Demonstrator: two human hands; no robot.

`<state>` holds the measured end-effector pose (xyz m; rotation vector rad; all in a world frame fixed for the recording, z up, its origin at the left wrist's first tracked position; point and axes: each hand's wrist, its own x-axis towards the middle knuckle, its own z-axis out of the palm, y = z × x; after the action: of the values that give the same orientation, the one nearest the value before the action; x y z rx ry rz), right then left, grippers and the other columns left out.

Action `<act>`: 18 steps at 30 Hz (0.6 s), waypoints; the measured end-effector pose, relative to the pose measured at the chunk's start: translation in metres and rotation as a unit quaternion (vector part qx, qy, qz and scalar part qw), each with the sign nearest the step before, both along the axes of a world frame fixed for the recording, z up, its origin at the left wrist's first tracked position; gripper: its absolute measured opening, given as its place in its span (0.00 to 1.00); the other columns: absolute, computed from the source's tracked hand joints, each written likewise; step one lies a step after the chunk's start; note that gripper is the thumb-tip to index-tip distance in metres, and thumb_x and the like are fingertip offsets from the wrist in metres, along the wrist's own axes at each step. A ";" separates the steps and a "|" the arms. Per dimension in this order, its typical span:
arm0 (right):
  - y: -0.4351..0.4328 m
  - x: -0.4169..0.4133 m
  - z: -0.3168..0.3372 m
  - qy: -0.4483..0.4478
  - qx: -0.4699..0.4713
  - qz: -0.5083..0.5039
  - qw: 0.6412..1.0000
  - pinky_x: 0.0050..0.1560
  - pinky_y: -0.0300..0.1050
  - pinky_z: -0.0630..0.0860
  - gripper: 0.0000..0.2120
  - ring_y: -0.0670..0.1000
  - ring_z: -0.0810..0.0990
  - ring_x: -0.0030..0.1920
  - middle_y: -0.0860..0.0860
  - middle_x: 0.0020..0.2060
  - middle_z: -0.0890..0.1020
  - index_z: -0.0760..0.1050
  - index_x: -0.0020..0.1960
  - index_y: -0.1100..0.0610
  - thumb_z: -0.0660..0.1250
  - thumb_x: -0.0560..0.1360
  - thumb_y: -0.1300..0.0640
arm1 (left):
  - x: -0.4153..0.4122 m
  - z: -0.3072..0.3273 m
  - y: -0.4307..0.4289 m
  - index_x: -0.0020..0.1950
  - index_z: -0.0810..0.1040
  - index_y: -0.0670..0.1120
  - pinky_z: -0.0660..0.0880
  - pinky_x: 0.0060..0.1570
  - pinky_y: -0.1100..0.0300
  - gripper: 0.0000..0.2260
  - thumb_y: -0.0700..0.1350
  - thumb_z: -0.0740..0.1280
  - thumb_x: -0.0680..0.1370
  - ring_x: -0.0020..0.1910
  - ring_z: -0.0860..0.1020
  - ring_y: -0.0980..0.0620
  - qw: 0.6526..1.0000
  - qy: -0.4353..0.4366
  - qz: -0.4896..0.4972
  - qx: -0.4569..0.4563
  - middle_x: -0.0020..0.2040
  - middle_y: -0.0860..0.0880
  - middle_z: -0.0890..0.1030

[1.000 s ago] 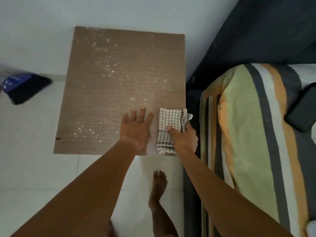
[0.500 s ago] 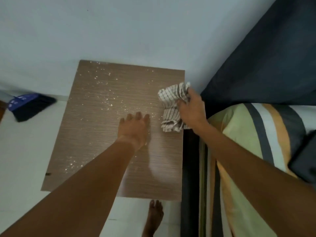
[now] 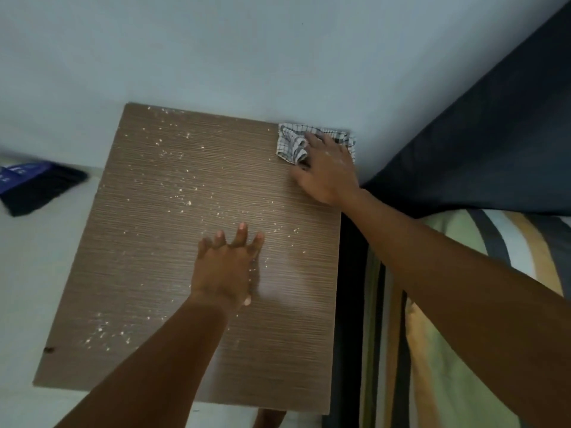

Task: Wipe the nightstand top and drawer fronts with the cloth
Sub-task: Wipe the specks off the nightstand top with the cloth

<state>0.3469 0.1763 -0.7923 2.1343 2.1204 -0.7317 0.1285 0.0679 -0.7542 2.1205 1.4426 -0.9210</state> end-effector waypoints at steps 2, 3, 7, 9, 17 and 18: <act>0.020 0.004 0.010 0.010 0.019 0.036 0.999 0.78 0.62 0.53 0.33 0.55 0.55 0.81 0.48 0.81 0.60 0.60 0.80 0.45 0.56 0.78 0.34 | 0.001 0.008 0.007 0.82 0.41 0.57 0.49 0.76 0.38 0.54 0.52 0.78 0.70 0.80 0.51 0.35 1.000 0.002 0.012 0.001 0.83 0.49 0.42; 0.032 0.008 0.015 0.010 0.027 0.059 0.998 0.77 0.61 0.53 0.34 0.55 0.56 0.80 0.48 0.81 0.60 0.58 0.81 0.43 0.55 0.78 0.31 | 0.002 0.013 0.011 0.82 0.41 0.57 0.48 0.77 0.38 0.54 0.52 0.78 0.70 0.80 0.51 0.35 1.000 0.001 0.021 0.002 0.83 0.50 0.42; 0.076 0.028 0.021 -0.001 0.039 0.139 0.990 0.80 0.61 0.43 0.34 0.53 0.48 0.82 0.47 0.83 0.52 0.51 0.82 0.40 0.49 0.79 0.28 | 0.013 0.028 0.045 0.82 0.42 0.57 0.48 0.77 0.38 0.54 0.51 0.79 0.69 0.80 0.51 0.36 0.998 -0.019 0.036 0.039 0.83 0.50 0.43; 0.100 0.036 0.024 -0.020 0.081 0.129 0.988 0.80 0.62 0.39 0.32 0.51 0.46 0.82 0.45 0.83 0.50 0.50 0.82 0.39 0.47 0.81 0.29 | 0.024 0.034 0.069 0.82 0.43 0.57 0.48 0.77 0.39 0.55 0.51 0.79 0.69 0.80 0.52 0.36 0.997 -0.034 0.035 0.061 0.83 0.49 0.44; 0.184 0.051 0.005 -0.042 0.128 0.108 0.985 0.79 0.64 0.39 0.25 0.55 0.47 0.82 0.45 0.82 0.53 0.54 0.81 0.38 0.47 0.85 0.38 | 0.051 0.006 0.162 0.82 0.44 0.58 0.54 0.76 0.39 0.57 0.56 0.81 0.65 0.78 0.57 0.34 0.996 -0.024 0.032 0.084 0.83 0.48 0.47; 0.182 0.051 -0.005 -0.045 0.128 0.110 0.985 0.79 0.64 0.38 0.24 0.56 0.47 0.82 0.45 0.82 0.53 0.53 0.81 0.38 0.47 0.85 0.39 | 0.053 0.001 0.170 0.82 0.45 0.57 0.55 0.76 0.39 0.57 0.56 0.81 0.64 0.78 0.58 0.34 0.996 -0.019 0.029 0.079 0.83 0.48 0.47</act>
<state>0.3981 0.3586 -0.7972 1.9479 2.4629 -0.3513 0.1815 0.2383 -0.7536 2.1832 1.5957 -0.7628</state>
